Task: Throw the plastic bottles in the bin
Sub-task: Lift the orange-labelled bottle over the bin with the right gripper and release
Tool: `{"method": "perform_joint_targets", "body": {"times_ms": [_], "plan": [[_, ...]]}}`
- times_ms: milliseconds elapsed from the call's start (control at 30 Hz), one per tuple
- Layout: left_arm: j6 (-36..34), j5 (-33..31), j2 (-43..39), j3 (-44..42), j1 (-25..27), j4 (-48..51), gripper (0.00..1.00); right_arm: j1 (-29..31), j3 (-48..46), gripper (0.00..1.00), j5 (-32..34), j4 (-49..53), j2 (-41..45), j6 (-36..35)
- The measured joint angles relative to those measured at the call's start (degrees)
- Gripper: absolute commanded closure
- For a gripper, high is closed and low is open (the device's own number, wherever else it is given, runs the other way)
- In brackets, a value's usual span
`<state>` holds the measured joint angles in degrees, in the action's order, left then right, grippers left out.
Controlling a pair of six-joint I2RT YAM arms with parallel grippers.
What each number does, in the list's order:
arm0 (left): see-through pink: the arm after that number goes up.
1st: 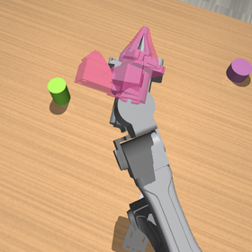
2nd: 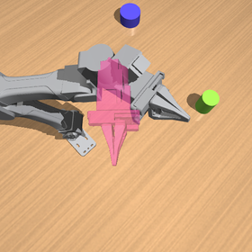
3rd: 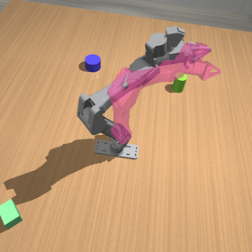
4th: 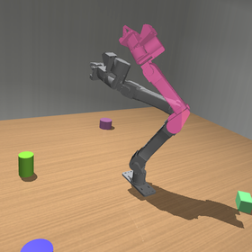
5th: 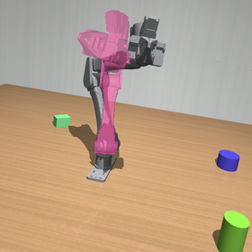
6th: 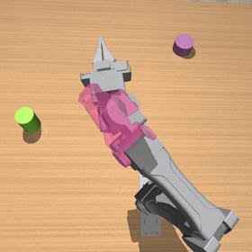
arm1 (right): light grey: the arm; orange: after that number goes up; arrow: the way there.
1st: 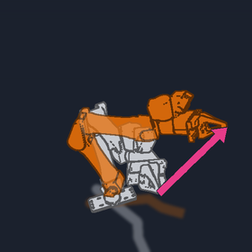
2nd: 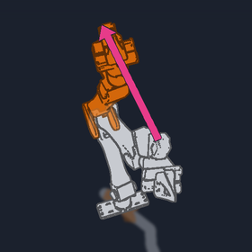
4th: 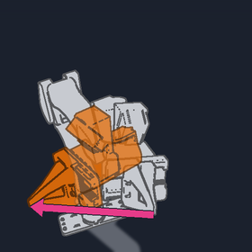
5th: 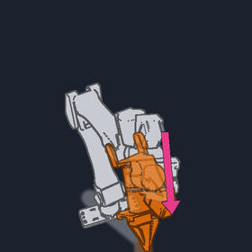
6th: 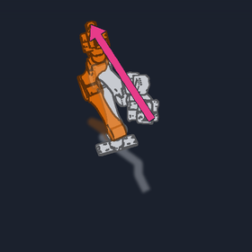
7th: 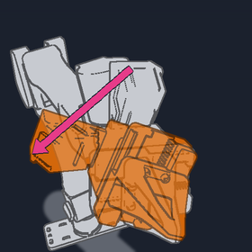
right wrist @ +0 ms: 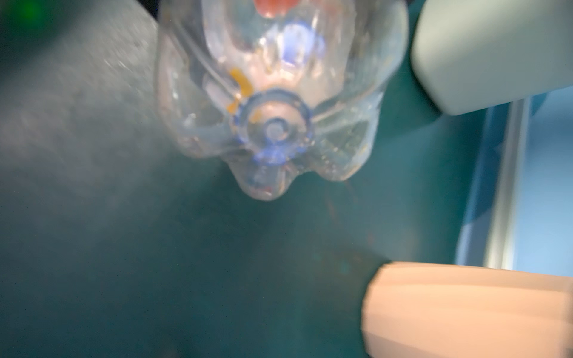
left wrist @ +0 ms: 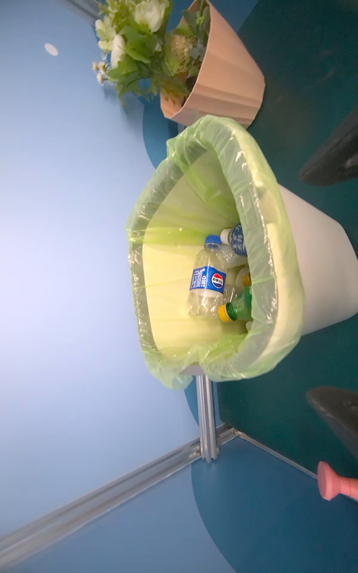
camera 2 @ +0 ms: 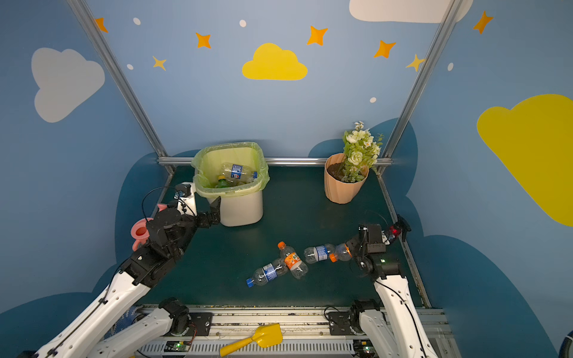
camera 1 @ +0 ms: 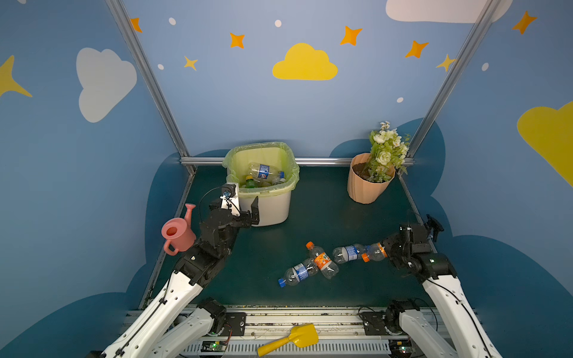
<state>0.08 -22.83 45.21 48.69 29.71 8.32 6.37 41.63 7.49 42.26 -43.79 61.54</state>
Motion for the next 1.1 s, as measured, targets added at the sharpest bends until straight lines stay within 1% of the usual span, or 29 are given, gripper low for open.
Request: {"method": "perform_joint_targets", "body": {"times_ms": [200, 400, 567, 700, 833, 1000, 1100], "plan": [[4.0, -4.6, -4.0, -2.5, -1.5, -0.8, 0.00, -1.0, 8.1, 0.46, -3.1, -9.7, -4.7, -6.5], [11.3, -8.1, -4.1, -3.3, -5.6, 2.0, 0.00, -1.0, 14.4, 0.46, -7.3, -22.2, -10.3, -9.4], [16.2, -7.9, -3.6, -3.5, -9.4, 4.8, 0.00, -1.0, 21.8, 0.46, -10.7, -31.7, -16.8, -9.9], [19.5, -6.5, -3.2, -3.5, -11.8, 6.5, 0.00, -0.3, 28.0, 0.46, -13.3, -38.5, -22.9, -8.9], [21.9, -4.7, -2.5, -3.6, -13.4, 8.4, 0.00, 3.7, 35.2, 0.46, -14.9, -43.3, -30.4, -8.0], [23.2, -2.9, -2.7, -3.7, -14.2, 9.2, 0.00, 12.3, 48.2, 0.45, -16.5, -48.7, -42.9, -7.3], [23.3, -2.2, -2.9, -3.7, -14.3, 9.4, 0.00, 18.1, 57.7, 0.41, -18.0, -50.6, -51.4, -7.1]]}}
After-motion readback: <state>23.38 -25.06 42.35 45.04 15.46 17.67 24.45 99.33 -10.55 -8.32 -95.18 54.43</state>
